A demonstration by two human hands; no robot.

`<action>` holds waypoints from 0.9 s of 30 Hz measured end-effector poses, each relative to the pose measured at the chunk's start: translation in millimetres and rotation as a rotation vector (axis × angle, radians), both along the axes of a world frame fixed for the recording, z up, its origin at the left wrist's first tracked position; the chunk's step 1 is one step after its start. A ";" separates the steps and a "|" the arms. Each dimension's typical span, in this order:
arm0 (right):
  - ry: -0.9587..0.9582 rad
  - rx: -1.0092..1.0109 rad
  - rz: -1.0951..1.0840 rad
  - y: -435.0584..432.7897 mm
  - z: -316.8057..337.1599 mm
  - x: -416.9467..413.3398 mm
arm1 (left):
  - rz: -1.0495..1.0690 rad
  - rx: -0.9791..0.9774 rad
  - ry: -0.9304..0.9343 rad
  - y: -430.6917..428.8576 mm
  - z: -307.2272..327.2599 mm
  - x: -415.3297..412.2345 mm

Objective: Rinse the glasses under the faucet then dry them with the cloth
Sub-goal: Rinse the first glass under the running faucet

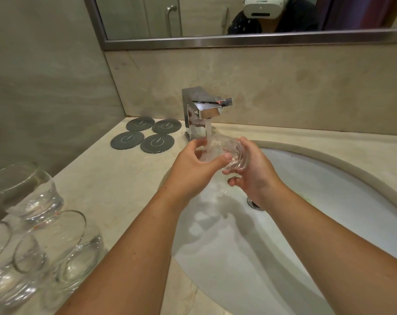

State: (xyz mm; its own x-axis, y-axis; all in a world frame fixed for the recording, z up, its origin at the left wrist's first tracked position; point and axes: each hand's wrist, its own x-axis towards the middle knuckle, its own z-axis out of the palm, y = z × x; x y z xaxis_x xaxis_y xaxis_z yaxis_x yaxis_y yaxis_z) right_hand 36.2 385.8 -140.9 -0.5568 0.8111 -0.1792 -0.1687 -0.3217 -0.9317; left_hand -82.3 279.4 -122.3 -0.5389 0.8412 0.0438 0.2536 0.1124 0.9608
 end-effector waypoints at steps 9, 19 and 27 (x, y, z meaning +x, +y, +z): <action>0.102 -0.137 -0.005 -1.0 -1.2 -1.4 | -0.057 0.019 -0.009 2.1 -0.2 2.3; 0.109 0.082 -0.095 -3.0 -1.3 -2.5 | 0.068 -0.052 -0.017 3.2 -1.0 2.7; 0.086 0.066 -0.044 -4.0 -0.3 -3.4 | 0.045 -0.015 -0.033 0.1 2.6 0.0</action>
State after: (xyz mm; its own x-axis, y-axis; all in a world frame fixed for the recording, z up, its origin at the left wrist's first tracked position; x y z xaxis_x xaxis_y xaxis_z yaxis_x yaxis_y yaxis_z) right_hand 32.8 381.8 -141.1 -0.5311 0.8437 -0.0781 -0.2612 -0.2507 -0.9322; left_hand -82.4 279.5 -119.6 -0.5771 0.8166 0.0129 0.2165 0.1378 0.9665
